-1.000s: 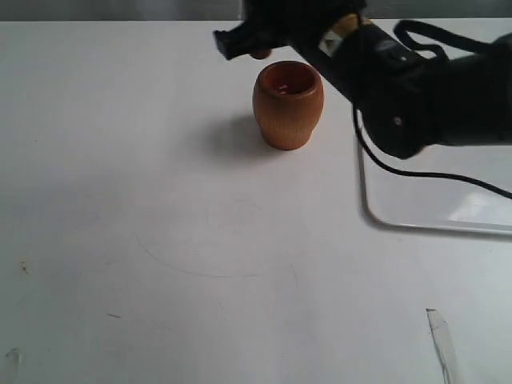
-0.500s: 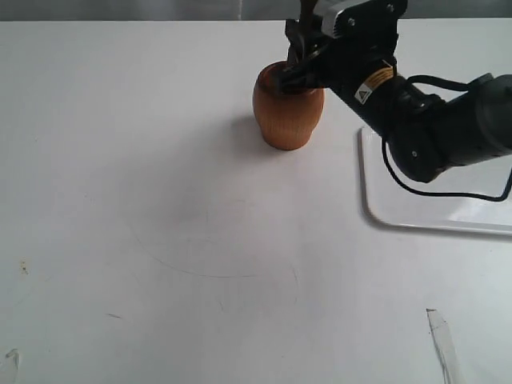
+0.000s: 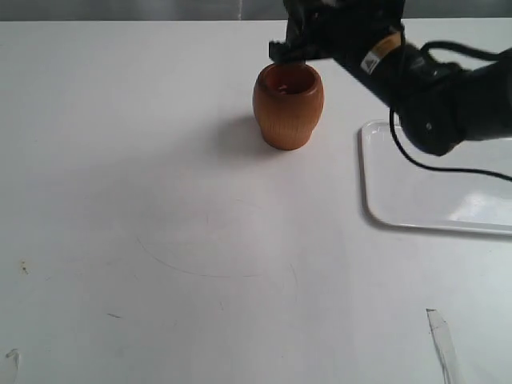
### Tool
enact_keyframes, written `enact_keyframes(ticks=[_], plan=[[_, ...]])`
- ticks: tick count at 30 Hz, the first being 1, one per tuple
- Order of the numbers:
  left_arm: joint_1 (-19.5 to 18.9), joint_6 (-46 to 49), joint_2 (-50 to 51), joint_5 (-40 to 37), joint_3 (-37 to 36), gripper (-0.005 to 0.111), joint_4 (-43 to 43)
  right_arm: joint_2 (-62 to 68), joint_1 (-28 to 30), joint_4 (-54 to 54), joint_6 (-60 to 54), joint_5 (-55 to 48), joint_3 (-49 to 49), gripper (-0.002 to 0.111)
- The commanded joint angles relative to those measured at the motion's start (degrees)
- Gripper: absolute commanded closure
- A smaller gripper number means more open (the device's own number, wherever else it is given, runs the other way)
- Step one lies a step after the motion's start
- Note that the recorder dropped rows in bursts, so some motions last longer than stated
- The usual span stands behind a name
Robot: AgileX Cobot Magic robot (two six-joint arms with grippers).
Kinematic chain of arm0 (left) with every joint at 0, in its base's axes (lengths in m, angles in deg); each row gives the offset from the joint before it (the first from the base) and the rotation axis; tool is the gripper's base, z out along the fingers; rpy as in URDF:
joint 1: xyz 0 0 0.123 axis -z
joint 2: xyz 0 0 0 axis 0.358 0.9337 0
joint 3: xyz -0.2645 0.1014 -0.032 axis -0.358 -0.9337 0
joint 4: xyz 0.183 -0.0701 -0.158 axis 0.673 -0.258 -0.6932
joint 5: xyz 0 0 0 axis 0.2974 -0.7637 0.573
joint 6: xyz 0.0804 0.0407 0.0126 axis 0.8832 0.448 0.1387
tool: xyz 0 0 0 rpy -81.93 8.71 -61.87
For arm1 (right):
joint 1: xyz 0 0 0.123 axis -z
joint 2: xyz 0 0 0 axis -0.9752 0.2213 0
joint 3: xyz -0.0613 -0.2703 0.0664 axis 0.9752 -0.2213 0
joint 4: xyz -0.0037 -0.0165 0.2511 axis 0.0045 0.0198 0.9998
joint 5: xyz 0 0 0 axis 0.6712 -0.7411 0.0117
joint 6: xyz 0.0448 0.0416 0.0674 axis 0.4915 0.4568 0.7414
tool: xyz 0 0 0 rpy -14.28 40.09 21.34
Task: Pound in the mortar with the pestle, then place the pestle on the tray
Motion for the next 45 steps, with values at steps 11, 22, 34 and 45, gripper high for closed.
enact_keyframes(ticks=[11,22,34,45], plan=[[0.44,-0.47,-0.07,0.17,-0.03,0.107,-0.42,1.55,-0.35,-2.48,3.18,-7.32,1.71,0.108],[0.44,-0.47,-0.07,0.17,-0.03,0.107,-0.42,7.33,-0.9,-2.48,2.37,-4.74,0.94,0.108],[0.44,-0.47,-0.07,0.17,-0.03,0.107,-0.42,-14.98,-0.9,2.48,-4.61,-4.05,0.94,0.108],[0.44,-0.47,-0.07,0.17,-0.03,0.107,-0.42,5.29,-0.9,2.5,-1.44,-9.89,0.94,0.108]])
